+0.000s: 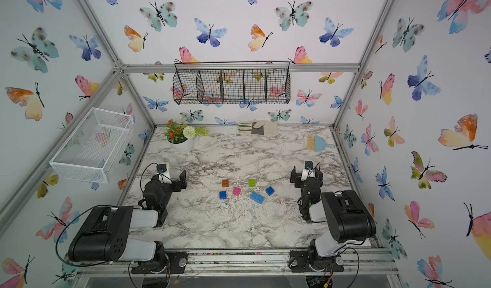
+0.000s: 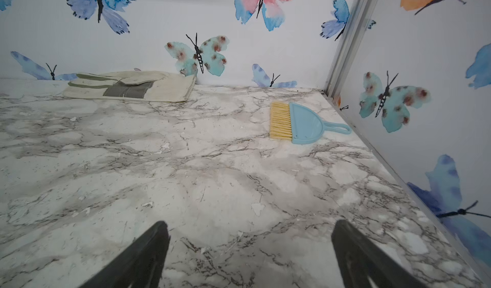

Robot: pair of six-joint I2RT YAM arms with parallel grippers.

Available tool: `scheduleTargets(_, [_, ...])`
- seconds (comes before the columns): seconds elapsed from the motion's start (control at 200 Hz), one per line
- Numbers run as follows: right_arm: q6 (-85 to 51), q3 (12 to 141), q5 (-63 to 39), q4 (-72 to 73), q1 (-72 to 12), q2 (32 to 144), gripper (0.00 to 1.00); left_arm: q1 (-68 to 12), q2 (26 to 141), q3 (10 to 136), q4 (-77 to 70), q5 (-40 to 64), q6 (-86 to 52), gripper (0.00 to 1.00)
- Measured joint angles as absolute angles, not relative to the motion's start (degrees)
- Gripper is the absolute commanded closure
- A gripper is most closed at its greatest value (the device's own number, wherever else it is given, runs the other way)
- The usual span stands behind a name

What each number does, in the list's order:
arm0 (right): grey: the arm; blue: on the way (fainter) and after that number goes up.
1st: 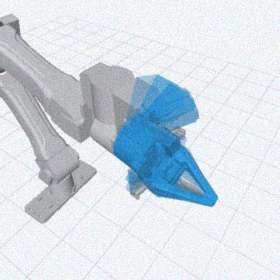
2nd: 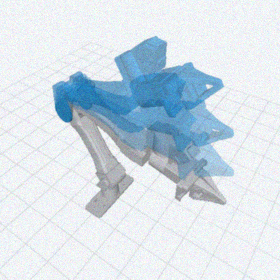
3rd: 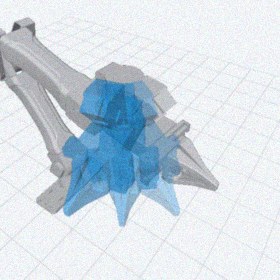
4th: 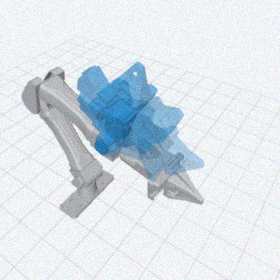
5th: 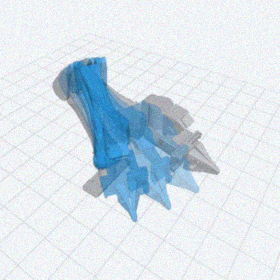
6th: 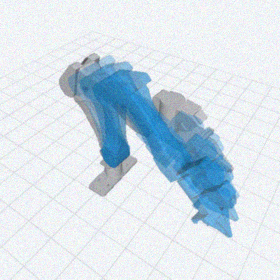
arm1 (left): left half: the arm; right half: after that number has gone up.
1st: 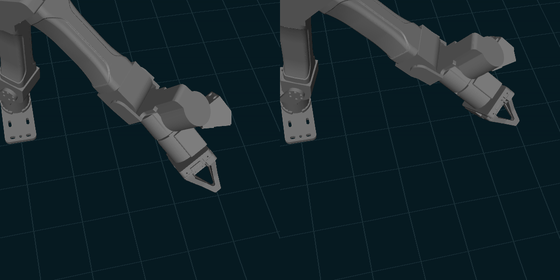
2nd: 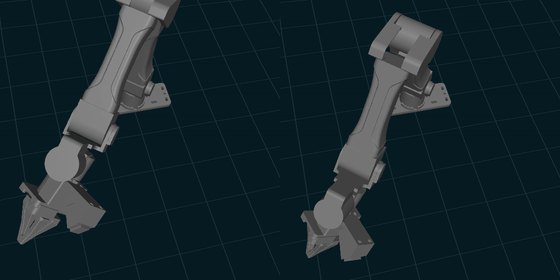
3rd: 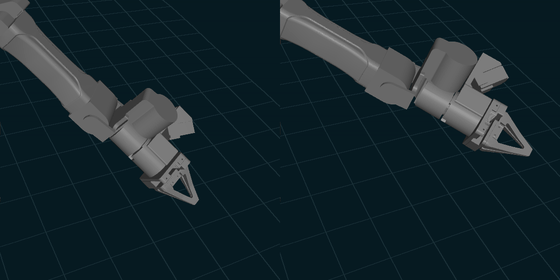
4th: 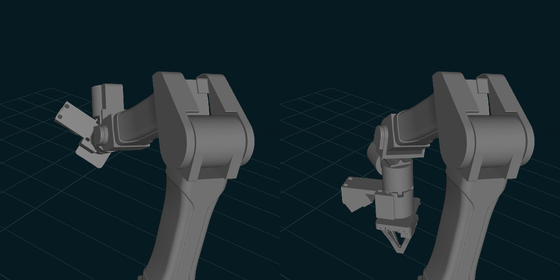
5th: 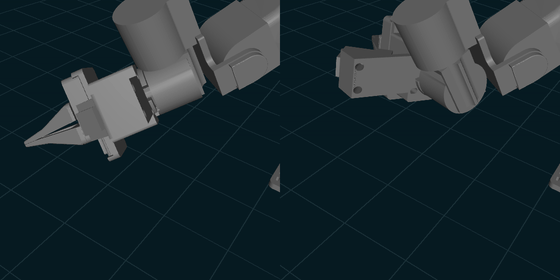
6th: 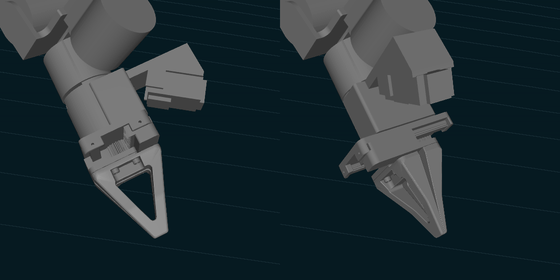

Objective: Assemble the letter y with lego
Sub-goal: Pick up the lego brick from the center of the board.

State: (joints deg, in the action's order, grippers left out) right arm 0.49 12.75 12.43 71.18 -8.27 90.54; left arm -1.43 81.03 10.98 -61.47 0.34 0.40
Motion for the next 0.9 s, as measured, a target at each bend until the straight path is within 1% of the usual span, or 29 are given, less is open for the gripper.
scheduleTargets(0.796, [0.38, 12.93, 13.15, 70.81, -8.16, 90.54, 0.01, -1.08, 81.03, 11.35, -61.39, 0.69, 0.38, 0.02])
scheduleTargets(0.826, [0.12, 12.93, 13.78, 70.83, -8.16, 90.54, 0.03, -0.89, 81.03, 11.35, -61.39, 0.97, 0.36, 0.02])
scheduleTargets(0.861, [0.01, 12.93, 14.48, 70.70, -8.16, 90.45, 0.10, -0.69, 81.03, 11.35, -61.36, 1.28, 0.25, 0.02])
scheduleTargets(0.901, [-0.40, 12.99, 15.16, 70.15, -8.16, 90.19, 0.12, -0.45, 81.03, 11.35, -61.36, 1.54, 0.21, 0.02])
